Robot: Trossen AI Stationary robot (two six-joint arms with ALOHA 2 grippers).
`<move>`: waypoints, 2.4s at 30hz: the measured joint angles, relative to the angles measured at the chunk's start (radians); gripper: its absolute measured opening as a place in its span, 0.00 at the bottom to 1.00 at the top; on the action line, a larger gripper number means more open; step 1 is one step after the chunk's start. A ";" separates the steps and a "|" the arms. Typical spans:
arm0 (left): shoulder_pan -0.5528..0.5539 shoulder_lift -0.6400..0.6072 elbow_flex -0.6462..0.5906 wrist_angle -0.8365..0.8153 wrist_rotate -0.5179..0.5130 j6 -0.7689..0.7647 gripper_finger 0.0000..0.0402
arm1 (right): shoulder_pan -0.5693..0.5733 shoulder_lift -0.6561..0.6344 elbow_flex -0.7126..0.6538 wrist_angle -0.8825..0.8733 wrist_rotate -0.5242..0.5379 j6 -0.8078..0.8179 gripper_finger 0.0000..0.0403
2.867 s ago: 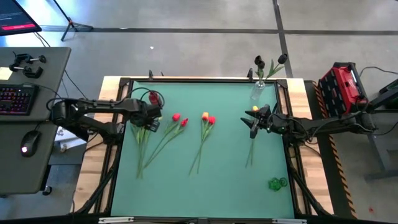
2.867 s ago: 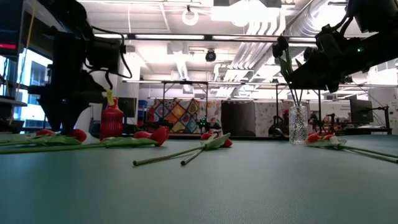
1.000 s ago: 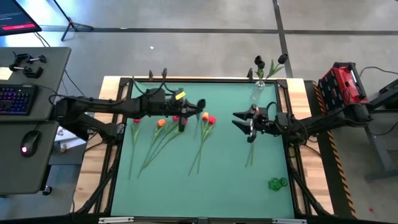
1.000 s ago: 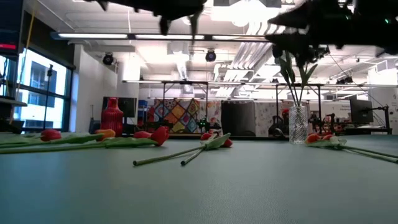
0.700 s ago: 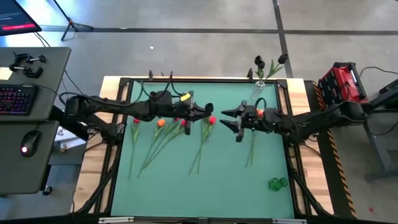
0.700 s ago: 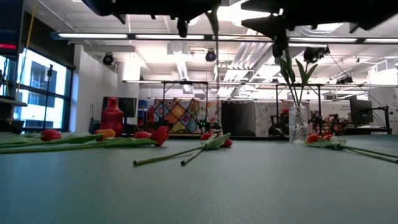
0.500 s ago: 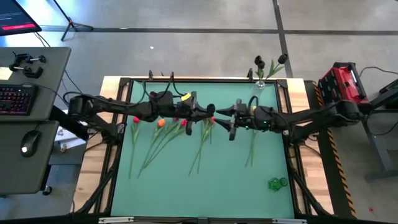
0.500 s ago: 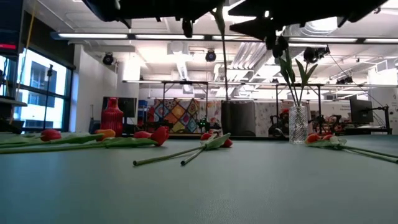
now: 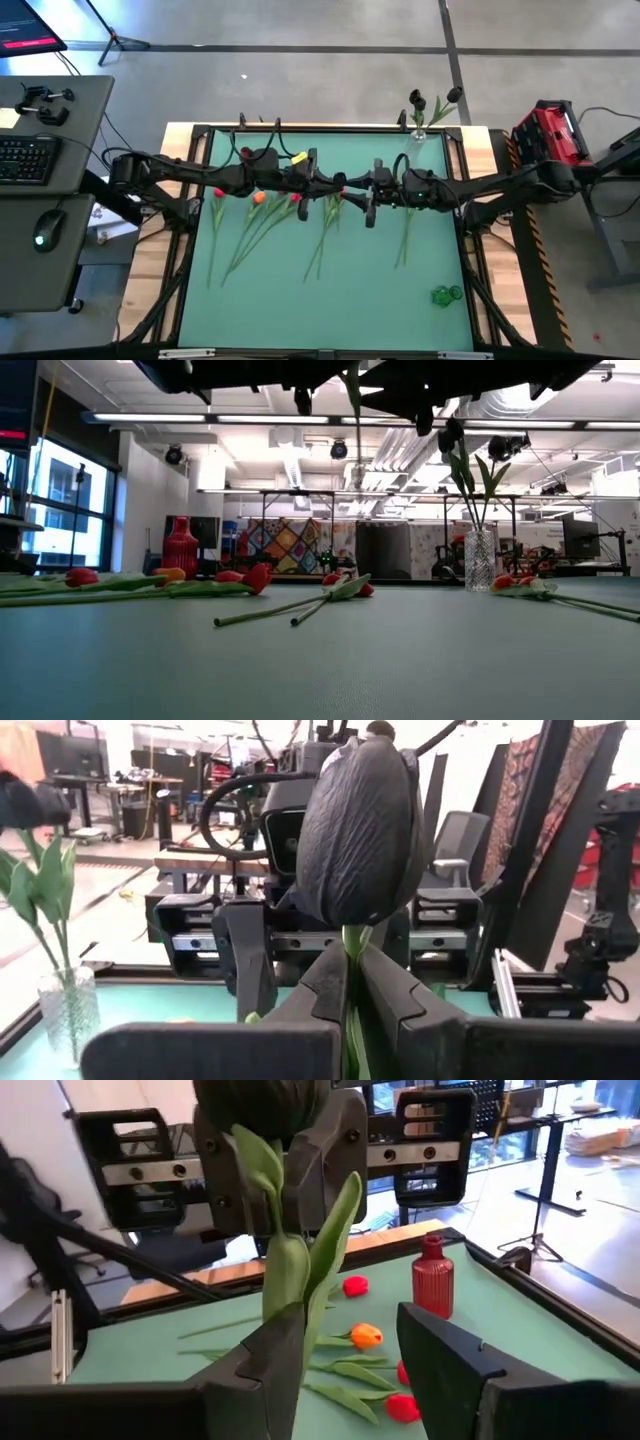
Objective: Sort flowers into vase by color
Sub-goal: Put the black tulip into the transparent vase
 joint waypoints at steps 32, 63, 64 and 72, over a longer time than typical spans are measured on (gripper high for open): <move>0.003 0.001 0.000 0.024 -0.029 0.060 0.00 | -0.051 0.032 -0.002 0.117 -0.099 -0.106 0.29; 0.058 -0.150 0.000 -0.299 -0.156 0.184 0.30 | -0.072 -0.503 0.000 -0.186 0.614 -0.399 0.00; 0.061 -0.146 0.000 -0.302 -0.156 0.184 0.30 | -0.072 -0.517 0.000 -0.166 0.659 -0.433 0.00; 0.069 -0.131 -0.001 -0.313 -0.156 0.206 0.30 | -0.077 -0.563 0.000 -0.072 0.915 -0.613 0.00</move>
